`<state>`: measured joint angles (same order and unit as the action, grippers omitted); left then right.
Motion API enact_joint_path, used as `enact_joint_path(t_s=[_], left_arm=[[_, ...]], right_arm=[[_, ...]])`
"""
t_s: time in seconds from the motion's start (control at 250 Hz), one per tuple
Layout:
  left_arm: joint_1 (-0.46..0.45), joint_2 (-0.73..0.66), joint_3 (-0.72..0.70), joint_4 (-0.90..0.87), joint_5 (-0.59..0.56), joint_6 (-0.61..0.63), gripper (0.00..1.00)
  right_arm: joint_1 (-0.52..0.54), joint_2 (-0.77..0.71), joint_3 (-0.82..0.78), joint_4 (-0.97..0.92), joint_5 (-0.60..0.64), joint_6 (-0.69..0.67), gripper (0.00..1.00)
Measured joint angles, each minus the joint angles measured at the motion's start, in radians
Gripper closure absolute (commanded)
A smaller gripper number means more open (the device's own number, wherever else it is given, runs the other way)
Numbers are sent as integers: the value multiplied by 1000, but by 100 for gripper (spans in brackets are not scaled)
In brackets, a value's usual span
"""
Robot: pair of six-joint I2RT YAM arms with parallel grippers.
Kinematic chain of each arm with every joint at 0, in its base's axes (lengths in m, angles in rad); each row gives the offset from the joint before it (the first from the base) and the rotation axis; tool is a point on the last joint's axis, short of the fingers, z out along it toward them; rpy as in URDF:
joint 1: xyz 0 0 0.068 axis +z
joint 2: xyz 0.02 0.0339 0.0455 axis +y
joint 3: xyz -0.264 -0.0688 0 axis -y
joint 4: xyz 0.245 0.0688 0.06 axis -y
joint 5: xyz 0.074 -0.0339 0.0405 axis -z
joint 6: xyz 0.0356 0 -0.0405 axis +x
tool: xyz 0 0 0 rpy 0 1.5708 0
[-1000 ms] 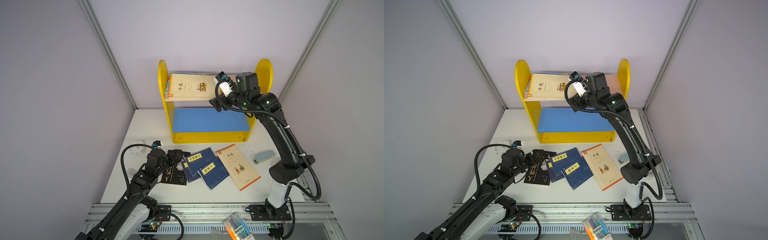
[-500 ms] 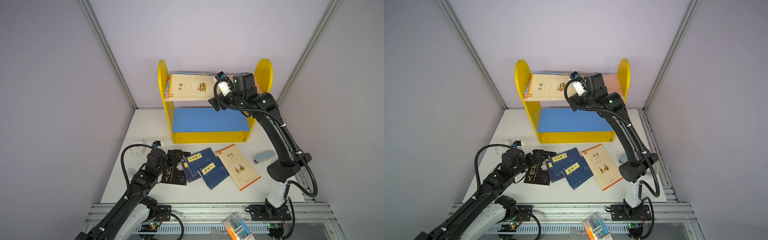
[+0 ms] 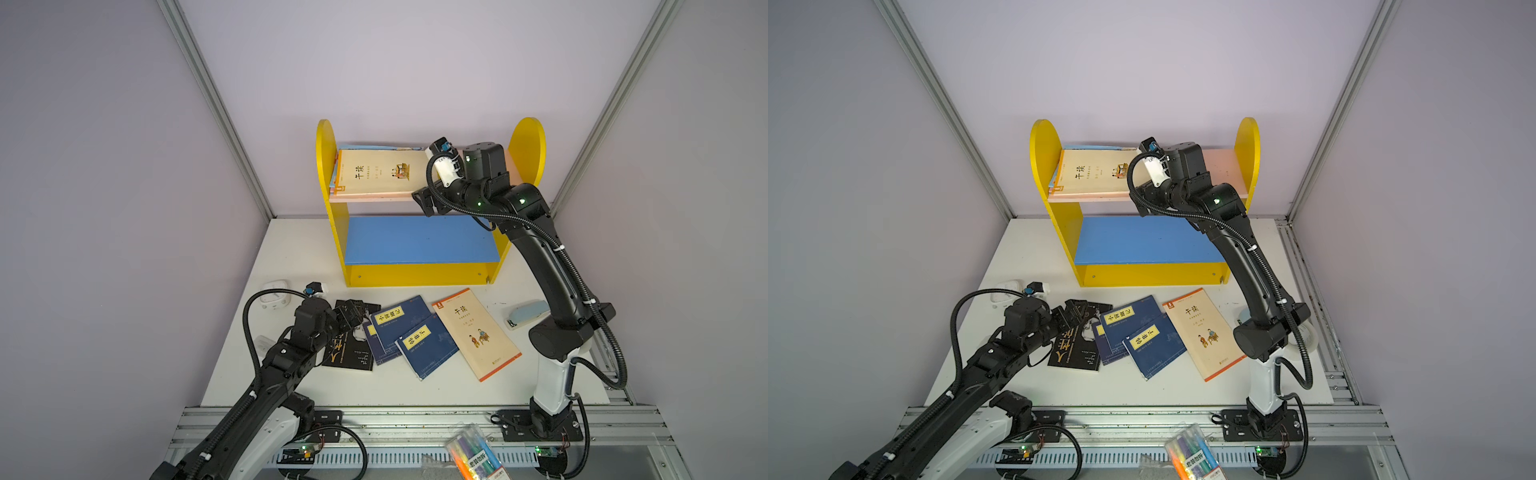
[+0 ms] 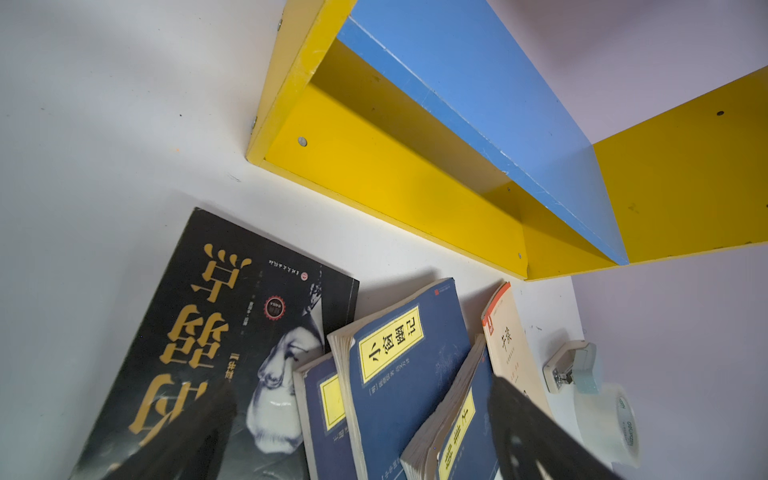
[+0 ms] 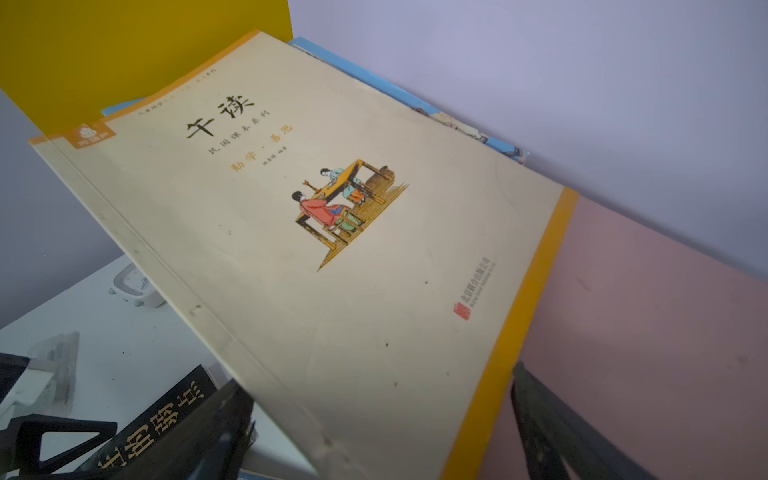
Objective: Stacking books/files
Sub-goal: Move the book to the bookshelf.
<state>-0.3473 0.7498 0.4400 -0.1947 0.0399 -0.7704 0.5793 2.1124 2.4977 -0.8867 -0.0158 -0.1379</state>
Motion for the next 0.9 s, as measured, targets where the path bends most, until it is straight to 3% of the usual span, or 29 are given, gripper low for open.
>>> enact_joint_path(t_s=[0.499, 0.899], left_arm=[[9, 0, -3, 4, 11, 3, 3], [13, 5, 7, 4, 16, 13, 3]], right_arm=[[12, -6, -23, 28, -16, 28, 2], [153, -86, -165, 186, 143, -127, 2]])
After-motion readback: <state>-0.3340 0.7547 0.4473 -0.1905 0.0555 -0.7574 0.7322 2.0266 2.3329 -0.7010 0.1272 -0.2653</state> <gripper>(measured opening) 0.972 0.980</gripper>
